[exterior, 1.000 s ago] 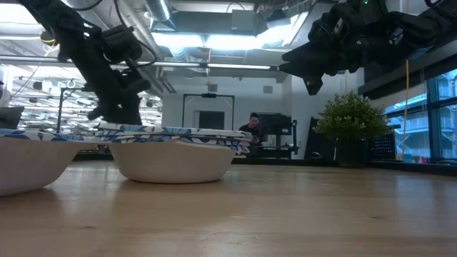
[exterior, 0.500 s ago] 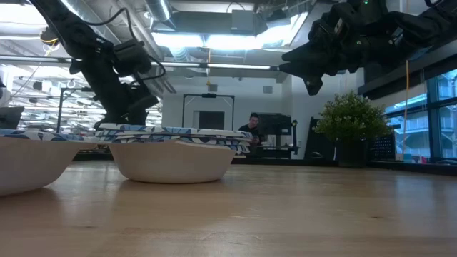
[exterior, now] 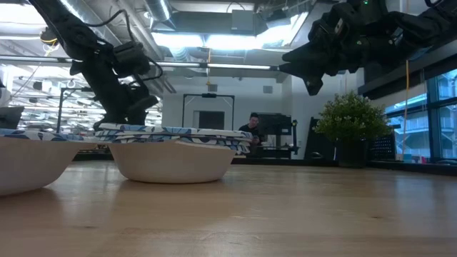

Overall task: Nest bowls inside each other
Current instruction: Stack the white patterned bowl on top of the other white patterned bowls

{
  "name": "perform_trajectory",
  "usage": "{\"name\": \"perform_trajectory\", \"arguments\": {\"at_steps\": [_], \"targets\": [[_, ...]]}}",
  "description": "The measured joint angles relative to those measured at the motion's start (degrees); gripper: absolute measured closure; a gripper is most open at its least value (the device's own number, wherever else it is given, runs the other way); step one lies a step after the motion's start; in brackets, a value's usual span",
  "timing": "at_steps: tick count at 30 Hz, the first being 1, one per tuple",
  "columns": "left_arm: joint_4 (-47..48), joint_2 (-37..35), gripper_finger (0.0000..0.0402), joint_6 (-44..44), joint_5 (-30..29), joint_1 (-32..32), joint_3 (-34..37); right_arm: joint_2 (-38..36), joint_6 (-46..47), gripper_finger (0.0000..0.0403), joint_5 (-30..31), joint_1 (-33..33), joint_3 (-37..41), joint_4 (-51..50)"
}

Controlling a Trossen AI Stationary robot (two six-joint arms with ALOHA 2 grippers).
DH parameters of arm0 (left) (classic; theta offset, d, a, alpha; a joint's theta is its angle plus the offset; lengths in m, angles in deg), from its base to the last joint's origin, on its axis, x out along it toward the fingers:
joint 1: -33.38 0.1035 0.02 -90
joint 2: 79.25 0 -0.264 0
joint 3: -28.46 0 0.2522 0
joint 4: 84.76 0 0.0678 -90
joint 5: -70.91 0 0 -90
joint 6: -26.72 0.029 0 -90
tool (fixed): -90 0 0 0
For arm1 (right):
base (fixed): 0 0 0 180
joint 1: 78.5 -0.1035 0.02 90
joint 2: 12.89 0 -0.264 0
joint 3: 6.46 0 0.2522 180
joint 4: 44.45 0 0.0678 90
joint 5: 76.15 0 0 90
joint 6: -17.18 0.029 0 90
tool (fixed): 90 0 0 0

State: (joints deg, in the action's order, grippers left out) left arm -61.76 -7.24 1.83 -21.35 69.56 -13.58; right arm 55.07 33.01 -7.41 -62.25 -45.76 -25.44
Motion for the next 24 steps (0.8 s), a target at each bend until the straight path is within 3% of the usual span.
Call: {"name": "perform_trajectory", "arguments": {"at_steps": [7, 15, 24], "targets": [[-3.95, -0.81, 0.0294, 0.09, 5.17, 0.81, -0.05, 0.00, 0.00, 0.0279, 0.00, 0.02, 0.00, 0.00], [-2.39, -0.39, 0.0294, 3.42, 4.79, 1.67, -5.05, 0.00, 0.06, 0.0279, 0.02, 0.02, 0.00, 0.00], [2.73, 0.07, 0.0295, 7.40, 4.28, 2.94, -5.64, 0.00, 0.20, 0.0279, 0.04, 0.02, 0.00, -0.02]]}}
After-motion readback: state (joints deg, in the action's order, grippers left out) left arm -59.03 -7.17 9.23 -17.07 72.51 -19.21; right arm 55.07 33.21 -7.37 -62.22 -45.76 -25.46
